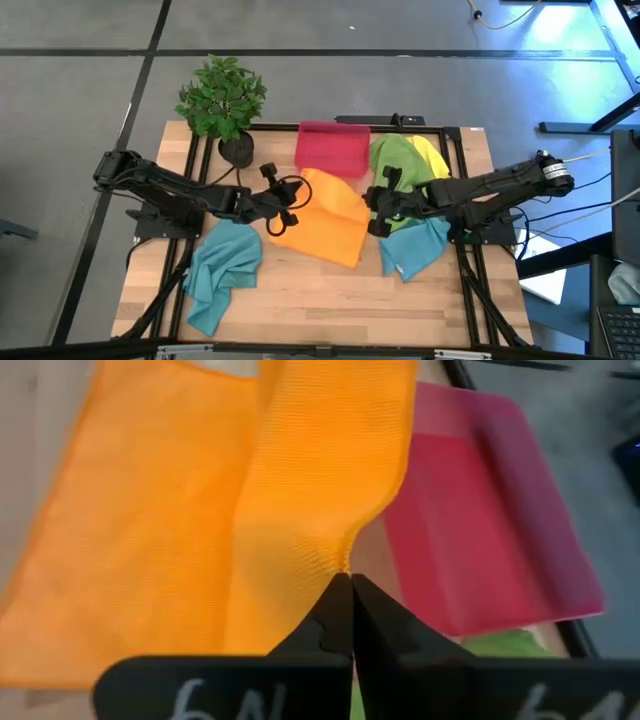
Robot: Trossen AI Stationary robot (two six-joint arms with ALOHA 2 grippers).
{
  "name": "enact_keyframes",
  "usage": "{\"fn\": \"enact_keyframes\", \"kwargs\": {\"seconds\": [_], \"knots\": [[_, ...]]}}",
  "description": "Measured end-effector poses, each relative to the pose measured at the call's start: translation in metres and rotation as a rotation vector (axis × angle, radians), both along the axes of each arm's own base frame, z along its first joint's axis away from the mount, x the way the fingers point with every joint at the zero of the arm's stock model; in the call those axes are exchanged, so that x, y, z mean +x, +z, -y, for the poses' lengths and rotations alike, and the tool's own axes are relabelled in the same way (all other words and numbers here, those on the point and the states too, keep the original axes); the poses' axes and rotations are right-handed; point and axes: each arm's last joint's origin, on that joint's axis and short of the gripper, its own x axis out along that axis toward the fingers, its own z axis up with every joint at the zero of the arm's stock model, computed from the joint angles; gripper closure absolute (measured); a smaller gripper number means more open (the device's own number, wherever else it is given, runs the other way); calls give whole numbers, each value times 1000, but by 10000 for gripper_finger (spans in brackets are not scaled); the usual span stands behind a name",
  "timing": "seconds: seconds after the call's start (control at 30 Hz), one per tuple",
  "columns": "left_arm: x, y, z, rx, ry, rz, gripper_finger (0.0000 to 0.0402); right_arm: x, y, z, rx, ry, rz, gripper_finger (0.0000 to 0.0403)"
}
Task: Roll microfiber towels into tight, uniform cylinder then place into a basket
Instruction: Fold the orange towel
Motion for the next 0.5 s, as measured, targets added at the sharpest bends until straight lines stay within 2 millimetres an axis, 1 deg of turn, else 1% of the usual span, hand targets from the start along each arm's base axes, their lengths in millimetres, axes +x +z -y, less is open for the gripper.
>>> {"fn": "enact_keyframes", "kwargs": {"seconds": [0.17,0.33,0.43,0.5], "knots": [[1,0,-6,-29,-19,2,401,-2,2,8,-82,-75,-5,403],[3,-1,-15,-112,-67,14,396,-2,2,17,-97,-96,-14,403],[4,-2,-22,-174,-76,34,377,-1,1,19,-92,-97,-17,403],[4,-2,-26,-198,-74,42,356,-1,1,19,-91,-96,-15,403]]}}
